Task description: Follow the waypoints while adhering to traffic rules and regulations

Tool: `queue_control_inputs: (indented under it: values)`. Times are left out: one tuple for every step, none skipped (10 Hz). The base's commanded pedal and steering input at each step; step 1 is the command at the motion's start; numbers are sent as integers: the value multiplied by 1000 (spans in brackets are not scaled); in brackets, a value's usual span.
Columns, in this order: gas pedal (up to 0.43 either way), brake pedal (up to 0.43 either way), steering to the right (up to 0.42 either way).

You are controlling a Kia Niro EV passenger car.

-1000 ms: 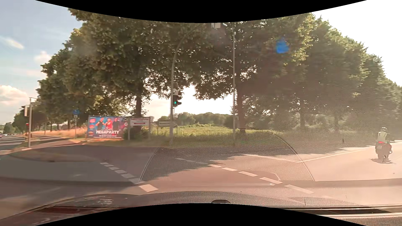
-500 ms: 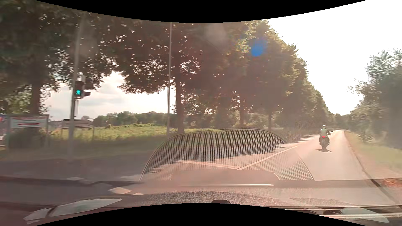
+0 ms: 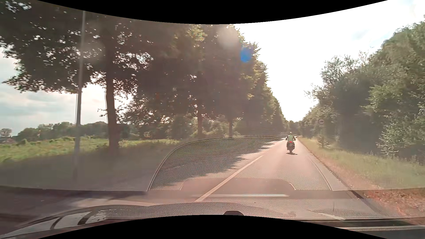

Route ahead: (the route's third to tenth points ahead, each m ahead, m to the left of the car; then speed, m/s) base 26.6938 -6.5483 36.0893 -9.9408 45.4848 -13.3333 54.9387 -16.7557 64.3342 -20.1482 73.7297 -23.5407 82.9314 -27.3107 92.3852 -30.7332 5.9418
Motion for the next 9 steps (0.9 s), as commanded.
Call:
queue_control_inputs:
  values:
    - [248,0,266]
    - [248,0,249]
    - [248,0,232]
    - [268,0,218]
    - [280,0,196]
    - [287,0,179]
    - [287,0,158]
    - [287,0,139]
    - [287,0,122]
